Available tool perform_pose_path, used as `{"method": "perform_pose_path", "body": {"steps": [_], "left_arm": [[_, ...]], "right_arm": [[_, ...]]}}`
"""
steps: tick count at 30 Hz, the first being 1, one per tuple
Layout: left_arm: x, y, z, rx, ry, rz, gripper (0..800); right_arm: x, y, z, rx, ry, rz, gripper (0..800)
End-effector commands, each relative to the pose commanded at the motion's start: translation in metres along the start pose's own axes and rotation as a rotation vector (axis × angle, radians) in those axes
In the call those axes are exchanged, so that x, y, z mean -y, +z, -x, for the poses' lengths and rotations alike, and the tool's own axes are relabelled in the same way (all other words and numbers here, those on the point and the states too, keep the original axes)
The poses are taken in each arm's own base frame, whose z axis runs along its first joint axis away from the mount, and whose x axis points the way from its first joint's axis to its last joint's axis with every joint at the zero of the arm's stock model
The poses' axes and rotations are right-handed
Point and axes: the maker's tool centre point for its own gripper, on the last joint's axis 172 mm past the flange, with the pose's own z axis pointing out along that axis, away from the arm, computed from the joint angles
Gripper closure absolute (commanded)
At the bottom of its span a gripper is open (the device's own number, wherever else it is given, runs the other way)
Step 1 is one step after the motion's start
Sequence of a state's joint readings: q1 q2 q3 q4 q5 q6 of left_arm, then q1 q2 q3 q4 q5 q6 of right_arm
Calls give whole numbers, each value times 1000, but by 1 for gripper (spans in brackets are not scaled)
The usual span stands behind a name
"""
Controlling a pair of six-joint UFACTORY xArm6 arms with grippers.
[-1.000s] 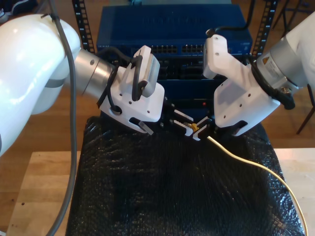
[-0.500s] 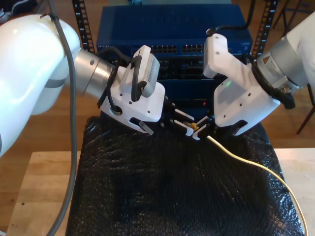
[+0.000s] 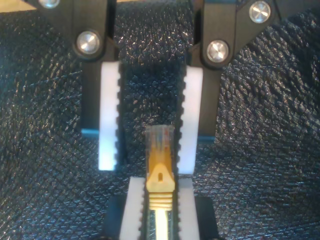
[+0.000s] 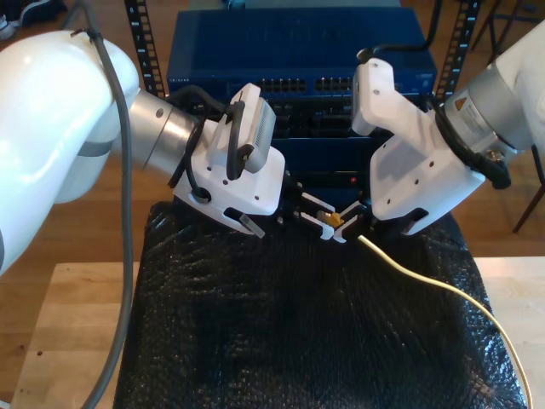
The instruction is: Grab the cable and plug it in
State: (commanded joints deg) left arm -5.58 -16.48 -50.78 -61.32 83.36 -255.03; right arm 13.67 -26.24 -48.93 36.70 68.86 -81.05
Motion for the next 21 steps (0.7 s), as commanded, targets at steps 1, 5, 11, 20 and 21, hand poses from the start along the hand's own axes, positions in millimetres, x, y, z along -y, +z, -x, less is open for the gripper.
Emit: {"method": "perform_pose_path", "body": {"steps": [1,5,11,20,21], "left_arm": [[0,0,0,0,2,0,648],[0,0,0,0,-1,-1,768],[0,0,1,0,-1,-1,795],[-1,-1,-1,0,2,-3,797],[-1,-1,-1,0,2,-3,797]], "right_arm": [[0,0,0,-1,1,0,794],[0,0,0,-1,1,0,790],[0,0,0,-2,1,1,780],[0,-1,-1,-5,5,1,535],[0,-1,-1,-6,6,1,492]]}}
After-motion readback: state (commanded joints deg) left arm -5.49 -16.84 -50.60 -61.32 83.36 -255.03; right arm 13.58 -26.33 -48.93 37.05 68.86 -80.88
